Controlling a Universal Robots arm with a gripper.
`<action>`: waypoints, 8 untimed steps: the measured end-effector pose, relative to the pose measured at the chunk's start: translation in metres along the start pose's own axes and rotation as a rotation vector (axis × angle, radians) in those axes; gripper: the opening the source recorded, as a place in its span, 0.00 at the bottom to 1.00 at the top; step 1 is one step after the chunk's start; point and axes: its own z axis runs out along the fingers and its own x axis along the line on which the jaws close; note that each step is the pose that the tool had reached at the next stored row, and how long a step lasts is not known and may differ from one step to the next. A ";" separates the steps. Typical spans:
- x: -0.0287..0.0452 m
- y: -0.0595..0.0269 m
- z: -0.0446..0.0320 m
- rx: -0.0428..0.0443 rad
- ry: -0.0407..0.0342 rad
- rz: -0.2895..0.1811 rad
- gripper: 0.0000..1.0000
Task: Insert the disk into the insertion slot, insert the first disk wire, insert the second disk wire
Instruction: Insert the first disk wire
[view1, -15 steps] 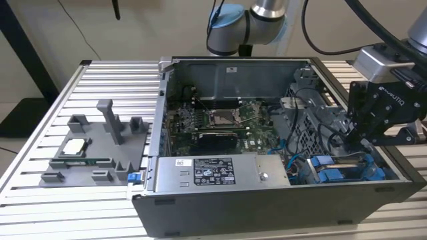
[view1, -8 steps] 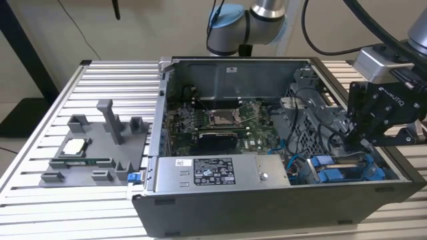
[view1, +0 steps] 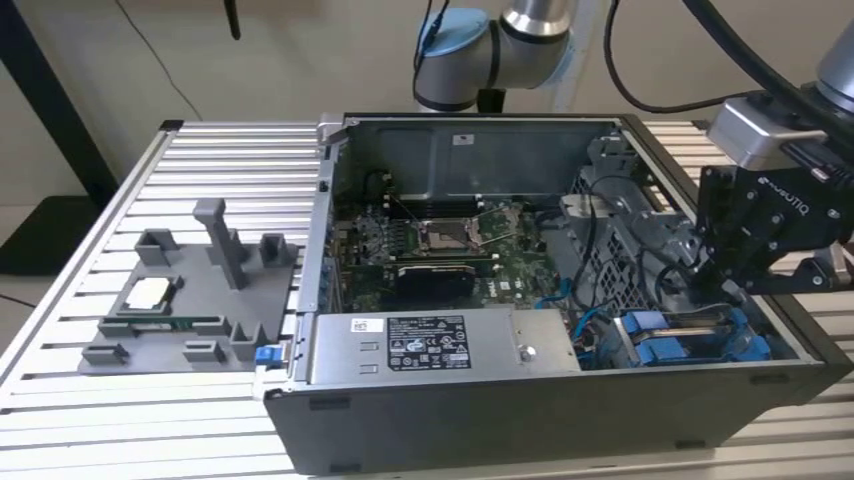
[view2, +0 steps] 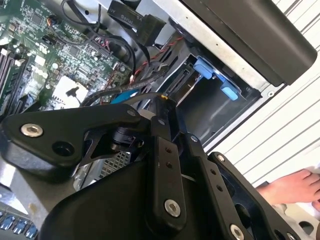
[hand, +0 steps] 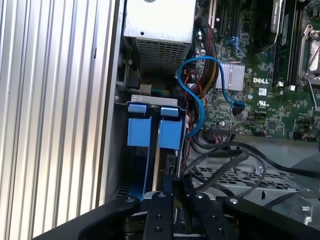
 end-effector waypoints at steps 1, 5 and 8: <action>0.0001 -0.0011 0.0009 0.0000 -0.0001 0.000 0.19; 0.0006 -0.0045 0.0049 0.0000 -0.0001 0.000 0.19; 0.0010 -0.0072 0.0079 0.0000 -0.0001 0.000 0.19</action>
